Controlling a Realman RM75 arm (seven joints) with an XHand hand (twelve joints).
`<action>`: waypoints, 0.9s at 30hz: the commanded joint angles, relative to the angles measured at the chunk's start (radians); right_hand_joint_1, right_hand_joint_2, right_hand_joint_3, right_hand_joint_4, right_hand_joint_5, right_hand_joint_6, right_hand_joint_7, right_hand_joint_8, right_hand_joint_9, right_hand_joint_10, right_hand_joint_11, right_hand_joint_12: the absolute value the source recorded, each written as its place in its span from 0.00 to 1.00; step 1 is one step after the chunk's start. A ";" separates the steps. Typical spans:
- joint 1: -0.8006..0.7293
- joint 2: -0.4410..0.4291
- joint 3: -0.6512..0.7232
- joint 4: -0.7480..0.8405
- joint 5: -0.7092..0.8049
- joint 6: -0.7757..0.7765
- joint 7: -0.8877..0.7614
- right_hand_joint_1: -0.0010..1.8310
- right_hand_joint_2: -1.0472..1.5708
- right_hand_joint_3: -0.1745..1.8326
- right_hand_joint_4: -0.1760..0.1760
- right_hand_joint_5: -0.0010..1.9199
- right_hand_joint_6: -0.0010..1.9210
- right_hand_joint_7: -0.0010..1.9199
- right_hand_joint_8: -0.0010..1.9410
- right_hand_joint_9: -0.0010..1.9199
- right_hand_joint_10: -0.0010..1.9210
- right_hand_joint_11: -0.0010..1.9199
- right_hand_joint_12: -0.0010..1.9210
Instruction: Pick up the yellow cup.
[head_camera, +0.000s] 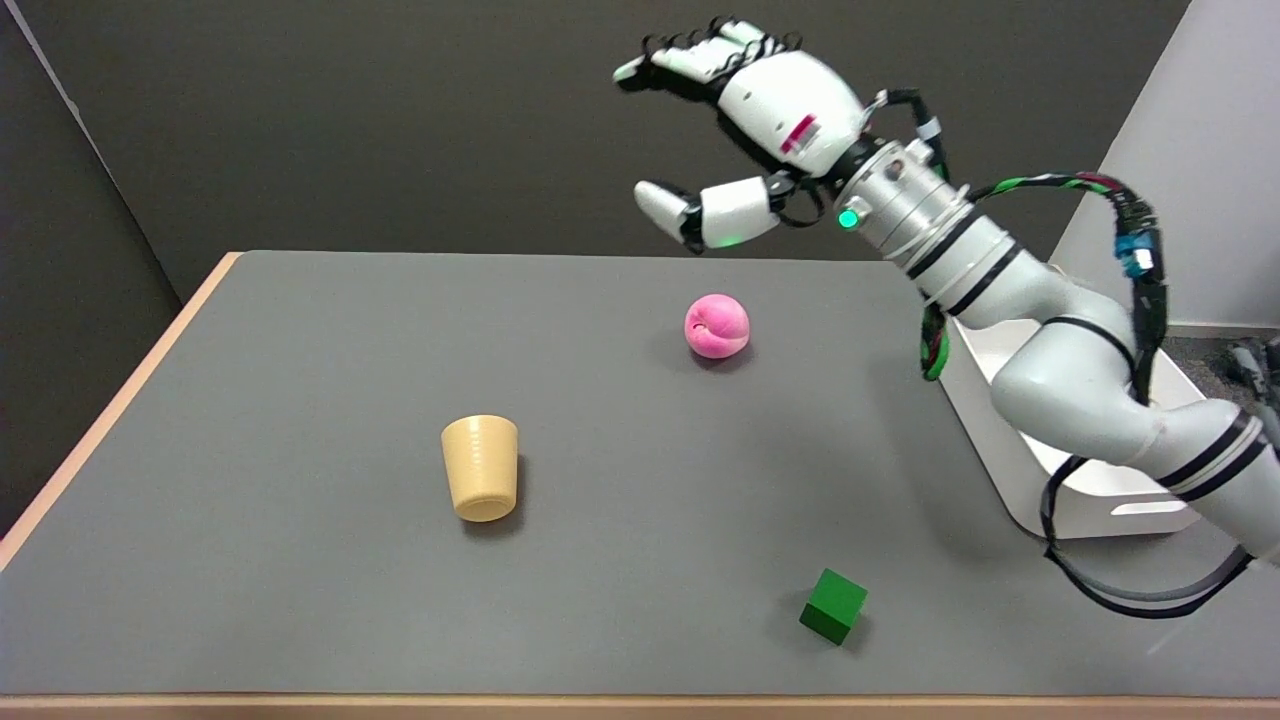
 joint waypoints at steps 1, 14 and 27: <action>0.050 -0.263 -0.106 -0.013 -0.094 -0.322 0.053 0.17 0.63 0.57 0.64 0.12 0.26 0.17 0.21 0.15 0.38 0.06 0.58; -0.047 -0.421 -0.078 0.064 -0.324 -0.443 0.064 0.12 0.66 0.46 0.02 0.12 0.26 0.21 0.25 0.14 0.52 0.07 0.70; -0.049 -0.507 -0.064 0.006 -0.724 -0.534 0.325 0.11 0.66 0.46 0.00 0.12 0.28 0.20 0.27 0.13 0.53 0.07 0.71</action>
